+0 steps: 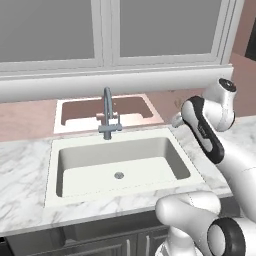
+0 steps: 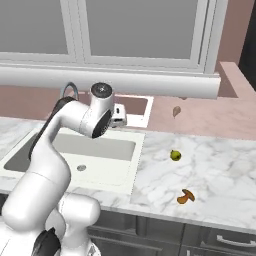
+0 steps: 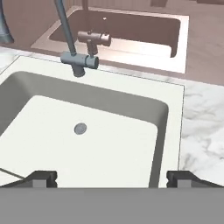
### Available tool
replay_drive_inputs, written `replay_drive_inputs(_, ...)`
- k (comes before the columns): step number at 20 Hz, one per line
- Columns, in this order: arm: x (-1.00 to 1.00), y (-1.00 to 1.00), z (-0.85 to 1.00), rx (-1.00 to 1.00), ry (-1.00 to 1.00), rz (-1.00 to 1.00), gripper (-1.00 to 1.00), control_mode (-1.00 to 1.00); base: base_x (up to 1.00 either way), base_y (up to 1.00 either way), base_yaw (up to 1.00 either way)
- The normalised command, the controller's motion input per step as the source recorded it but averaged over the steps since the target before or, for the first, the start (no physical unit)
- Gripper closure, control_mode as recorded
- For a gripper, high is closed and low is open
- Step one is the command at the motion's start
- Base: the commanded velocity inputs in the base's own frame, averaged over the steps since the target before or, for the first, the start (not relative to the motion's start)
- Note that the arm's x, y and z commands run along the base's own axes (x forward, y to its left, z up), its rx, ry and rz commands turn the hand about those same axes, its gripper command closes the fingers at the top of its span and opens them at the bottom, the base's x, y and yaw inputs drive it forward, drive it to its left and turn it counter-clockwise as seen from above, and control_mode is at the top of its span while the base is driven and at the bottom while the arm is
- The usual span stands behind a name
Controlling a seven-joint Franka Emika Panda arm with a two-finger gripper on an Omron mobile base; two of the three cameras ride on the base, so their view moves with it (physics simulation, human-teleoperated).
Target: Turn on the sink faucet. Then move the mushroom from the counter to the sink. Turn off the sink. Move the vegetable from the sink to the pot next to the stove. Finally move the pot to the rear right burner.
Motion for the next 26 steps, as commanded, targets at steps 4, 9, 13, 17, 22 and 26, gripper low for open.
replay_drive_inputs(4, -0.03, -0.18, -0.37, 0.06, -0.19, 0.4, -1.0, -1.0, 0.0, 0.0, 0.0)
replay_drive_inputs(9, 0.0, 0.0, -0.23, 0.04, -0.13, 0.33, -1.0, -1.0, 0.0, 0.0, 0.0)
replay_drive_inputs(13, 0.21, 0.0, -0.16, 0.05, -0.17, 0.28, -1.0, -1.0, 0.0, 0.0, 0.0)
replay_drive_inputs(17, 0.48, 0.0, -0.13, 0.04, -0.19, 0.22, -1.0, -1.0, 0.0, 0.0, 0.0)
replay_drive_inputs(22, 0.4, 0.07, -0.08, 0.03, -0.19, 0.19, -1.0, -1.0, 0.0, 0.0, 0.0)
replay_drive_inputs(26, 0.39, 0.26, -0.03, 0.02, -0.17, 0.13, -1.0, -1.0, 0.0, 0.0, 0.0)
